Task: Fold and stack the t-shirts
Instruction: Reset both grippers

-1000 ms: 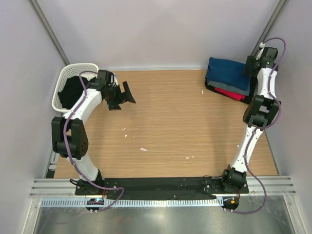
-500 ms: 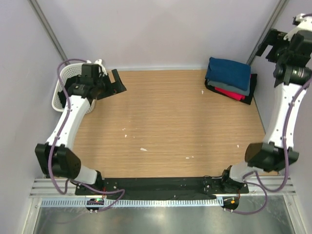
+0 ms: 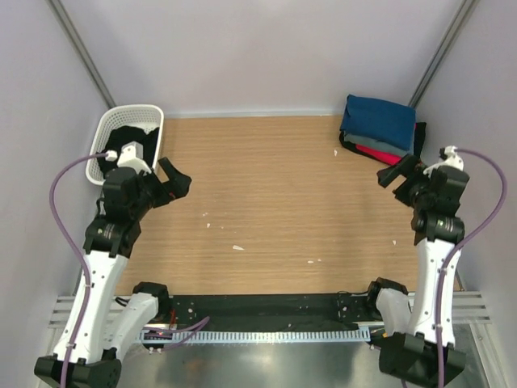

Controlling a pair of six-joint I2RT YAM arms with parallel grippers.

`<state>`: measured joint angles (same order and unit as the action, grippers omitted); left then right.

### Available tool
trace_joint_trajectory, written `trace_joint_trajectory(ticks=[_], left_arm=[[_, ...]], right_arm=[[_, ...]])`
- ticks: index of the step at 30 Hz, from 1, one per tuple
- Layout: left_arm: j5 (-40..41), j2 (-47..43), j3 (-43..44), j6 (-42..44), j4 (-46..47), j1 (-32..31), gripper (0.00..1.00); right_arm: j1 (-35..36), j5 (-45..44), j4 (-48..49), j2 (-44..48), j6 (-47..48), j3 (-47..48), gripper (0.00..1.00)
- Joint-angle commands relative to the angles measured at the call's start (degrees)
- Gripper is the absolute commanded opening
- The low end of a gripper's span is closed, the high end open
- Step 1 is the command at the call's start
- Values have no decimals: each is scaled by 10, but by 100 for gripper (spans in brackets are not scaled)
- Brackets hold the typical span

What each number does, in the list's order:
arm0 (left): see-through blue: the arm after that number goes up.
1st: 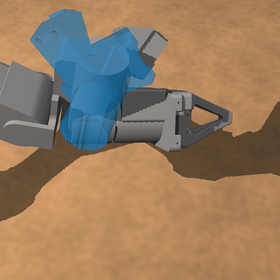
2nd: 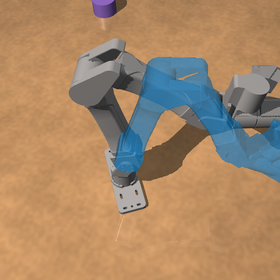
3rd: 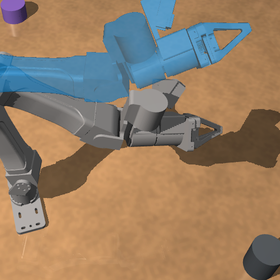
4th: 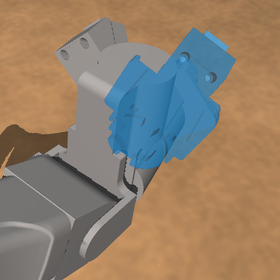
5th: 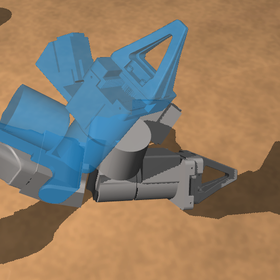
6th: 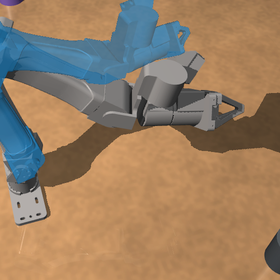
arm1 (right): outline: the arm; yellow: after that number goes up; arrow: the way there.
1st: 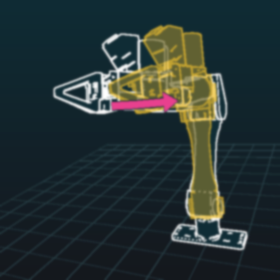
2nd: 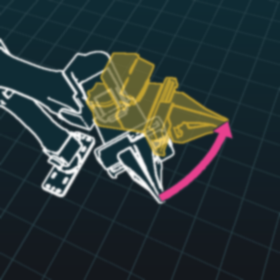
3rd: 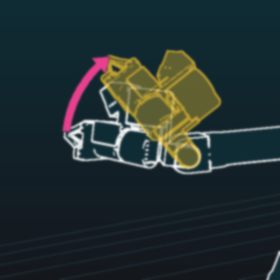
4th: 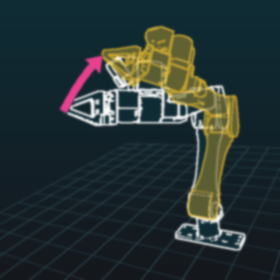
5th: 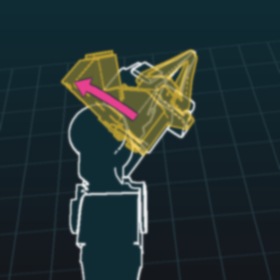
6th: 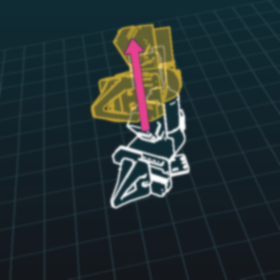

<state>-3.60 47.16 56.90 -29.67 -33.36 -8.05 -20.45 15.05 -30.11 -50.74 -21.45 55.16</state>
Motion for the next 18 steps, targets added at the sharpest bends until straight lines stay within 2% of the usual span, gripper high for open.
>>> trace_joint_trajectory(ticks=[1,5,10,18], left_arm=[[13,-49,-39,-42,1,3,100],[19,-90,-86,-53,-17,4,100],[29,-112,-127,-79,-19,4,100],[49,-111,-152,-68,-16,4,100]], right_arm=[[1,50,56,91,-70,-73,100],[9,64,53,159,-91,-147,100],[24,64,57,168,-119,-215,100],[137,25,44,130,-66,-178,100]])
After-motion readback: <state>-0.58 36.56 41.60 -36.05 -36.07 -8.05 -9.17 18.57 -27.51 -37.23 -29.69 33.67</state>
